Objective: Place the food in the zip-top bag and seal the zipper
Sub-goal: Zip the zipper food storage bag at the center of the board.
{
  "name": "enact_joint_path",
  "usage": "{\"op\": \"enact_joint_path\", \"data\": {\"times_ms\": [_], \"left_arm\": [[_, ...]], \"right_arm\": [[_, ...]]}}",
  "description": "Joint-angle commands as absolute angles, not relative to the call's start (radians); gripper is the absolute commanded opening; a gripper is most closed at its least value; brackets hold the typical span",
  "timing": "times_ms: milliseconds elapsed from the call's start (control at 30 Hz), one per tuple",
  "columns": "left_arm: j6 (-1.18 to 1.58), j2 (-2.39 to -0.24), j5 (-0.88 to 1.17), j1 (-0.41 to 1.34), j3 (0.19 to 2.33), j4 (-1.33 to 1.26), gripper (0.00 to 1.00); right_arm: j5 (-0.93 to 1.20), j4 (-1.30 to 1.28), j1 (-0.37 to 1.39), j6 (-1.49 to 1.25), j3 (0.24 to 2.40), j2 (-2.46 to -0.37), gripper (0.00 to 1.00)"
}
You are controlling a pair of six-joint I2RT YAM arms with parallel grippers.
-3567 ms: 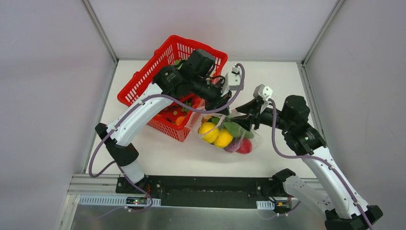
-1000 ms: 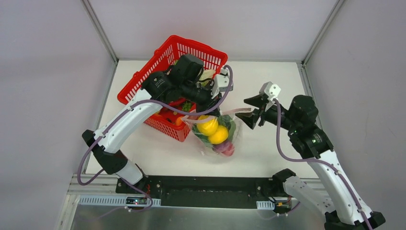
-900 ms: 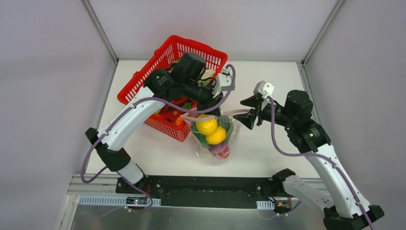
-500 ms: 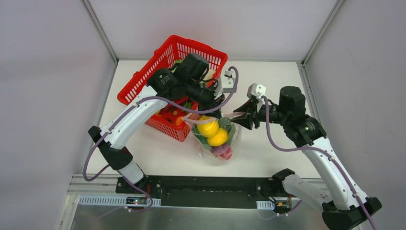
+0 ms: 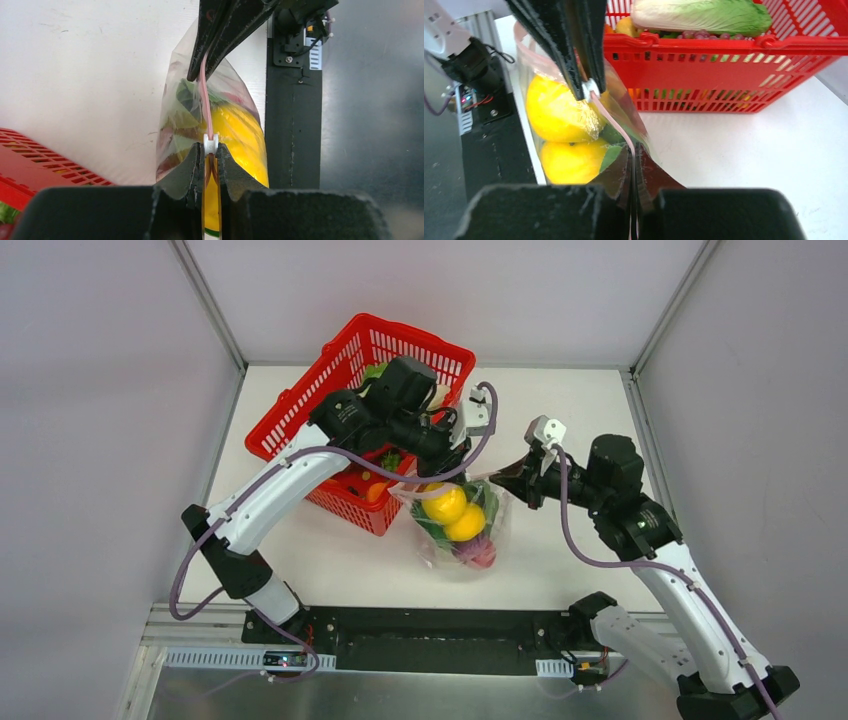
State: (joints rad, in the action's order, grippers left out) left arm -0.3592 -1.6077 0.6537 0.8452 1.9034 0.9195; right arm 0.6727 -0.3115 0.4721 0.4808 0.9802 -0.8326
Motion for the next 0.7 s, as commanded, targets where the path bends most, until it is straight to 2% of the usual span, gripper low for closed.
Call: {"op": "enact_joint_path", "data": {"times_ms": [0, 367, 667], "left_arm": [[-0.357, -1.497, 0.61, 0.848, 1.837, 0.904, 0.0], [-0.331, -1.402, 0.557, 0.828, 1.753, 0.882, 0.0], [-0.318, -1.36, 0.53, 0.825, 1.696, 0.883, 0.0]], "right_arm": [[0.437, -0.174, 0.464, 0.4, 0.938, -0.782, 0.0], [0.191, -0.06, 0.445, 0.311, 0.87, -0.722, 0.0], [0.1, -0.038, 0.421, 0.277, 0.85, -0.686, 0.0]]}}
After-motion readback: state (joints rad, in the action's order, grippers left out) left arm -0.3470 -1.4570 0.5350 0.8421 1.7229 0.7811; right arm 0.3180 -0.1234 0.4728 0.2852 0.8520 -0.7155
